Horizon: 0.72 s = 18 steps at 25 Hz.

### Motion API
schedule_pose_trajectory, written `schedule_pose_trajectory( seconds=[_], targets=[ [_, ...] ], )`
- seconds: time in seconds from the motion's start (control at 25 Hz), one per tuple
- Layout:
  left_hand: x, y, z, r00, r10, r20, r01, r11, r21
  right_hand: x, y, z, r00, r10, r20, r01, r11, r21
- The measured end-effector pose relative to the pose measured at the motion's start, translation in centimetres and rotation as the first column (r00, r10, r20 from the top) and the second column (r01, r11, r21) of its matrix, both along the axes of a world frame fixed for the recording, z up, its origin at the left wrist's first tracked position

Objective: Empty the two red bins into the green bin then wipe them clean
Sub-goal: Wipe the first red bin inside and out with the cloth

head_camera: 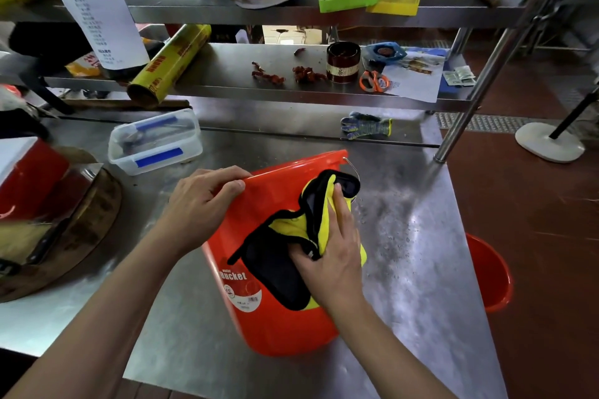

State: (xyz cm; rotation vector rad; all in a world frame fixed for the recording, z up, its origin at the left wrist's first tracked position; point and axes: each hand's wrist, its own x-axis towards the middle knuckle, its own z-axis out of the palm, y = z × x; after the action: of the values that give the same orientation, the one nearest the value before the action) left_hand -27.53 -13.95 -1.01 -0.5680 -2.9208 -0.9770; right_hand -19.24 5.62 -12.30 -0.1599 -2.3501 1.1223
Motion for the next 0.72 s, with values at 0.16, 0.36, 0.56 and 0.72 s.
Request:
schedule_pose_trajectory(
  seconds=[0.16, 0.36, 0.56, 0.72],
  targets=[
    [-0.5, 1.0, 1.2, 0.994, 0.04, -0.098, -0.051, 0.992, -0.116, 1.3, -0.5, -1.3, 0.999, 0.053, -0.008, -0.053, 0.997, 0.05],
    [-0.2, 2.2, 1.5, 0.997, 0.01, -0.08, -0.027, 0.975, -0.22, 2.8, -1.9, -2.9, 0.997, 0.082, -0.012, -0.08, 0.99, 0.119],
    [-0.3, 2.9, 1.8, 0.999, -0.02, -0.044, 0.009, 0.971, -0.24, 4.1, -2.3, -4.1, 0.996, 0.086, -0.01, -0.083, 0.979, 0.186],
    [-0.7, 4.4, 2.0, 0.988, 0.092, -0.126, -0.123, 0.958, -0.261, 5.2, -3.1, -4.9, 0.988, 0.154, -0.017, -0.147, 0.967, 0.208]
  ],
)
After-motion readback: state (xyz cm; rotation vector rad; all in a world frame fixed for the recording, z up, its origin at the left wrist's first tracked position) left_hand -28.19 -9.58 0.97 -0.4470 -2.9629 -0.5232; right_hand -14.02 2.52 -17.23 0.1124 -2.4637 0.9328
